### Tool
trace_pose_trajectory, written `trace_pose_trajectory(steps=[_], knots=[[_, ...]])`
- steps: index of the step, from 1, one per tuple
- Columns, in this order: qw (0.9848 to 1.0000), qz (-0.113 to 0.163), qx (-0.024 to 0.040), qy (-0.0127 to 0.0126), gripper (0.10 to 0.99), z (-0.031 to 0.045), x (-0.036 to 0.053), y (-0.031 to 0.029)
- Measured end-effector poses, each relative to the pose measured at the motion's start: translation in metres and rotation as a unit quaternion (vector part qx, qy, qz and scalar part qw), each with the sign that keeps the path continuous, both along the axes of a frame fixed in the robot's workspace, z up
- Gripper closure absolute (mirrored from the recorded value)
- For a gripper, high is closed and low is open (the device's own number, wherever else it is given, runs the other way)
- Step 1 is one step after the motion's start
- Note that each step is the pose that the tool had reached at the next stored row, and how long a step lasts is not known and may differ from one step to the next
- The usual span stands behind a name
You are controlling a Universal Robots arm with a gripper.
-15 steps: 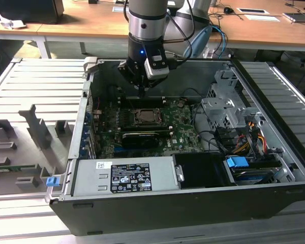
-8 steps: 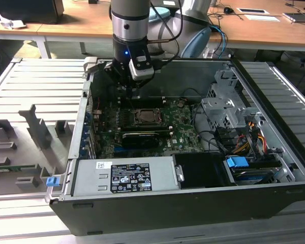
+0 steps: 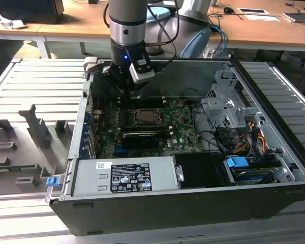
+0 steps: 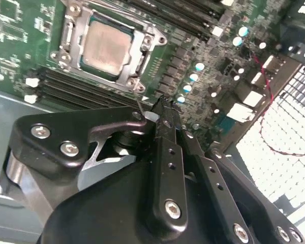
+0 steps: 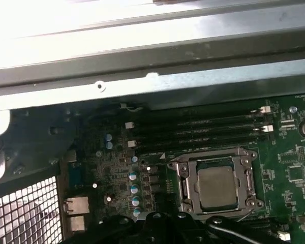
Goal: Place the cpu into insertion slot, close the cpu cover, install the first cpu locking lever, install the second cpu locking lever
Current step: 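Install the first cpu locking lever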
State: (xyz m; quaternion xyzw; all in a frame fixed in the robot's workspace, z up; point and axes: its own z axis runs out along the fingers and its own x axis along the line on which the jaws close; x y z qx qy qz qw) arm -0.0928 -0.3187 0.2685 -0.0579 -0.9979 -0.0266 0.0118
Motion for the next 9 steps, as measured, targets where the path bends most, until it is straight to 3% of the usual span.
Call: trace_pose_trajectory(steps=[5, 9], knots=[[1.0, 0.0, 0.0, -0.0055, 0.98, -0.0003, -0.0071, 0.0], [1.0, 0.004, 0.0, -0.0067, 0.98, -0.0024, -0.012, 0.0]])
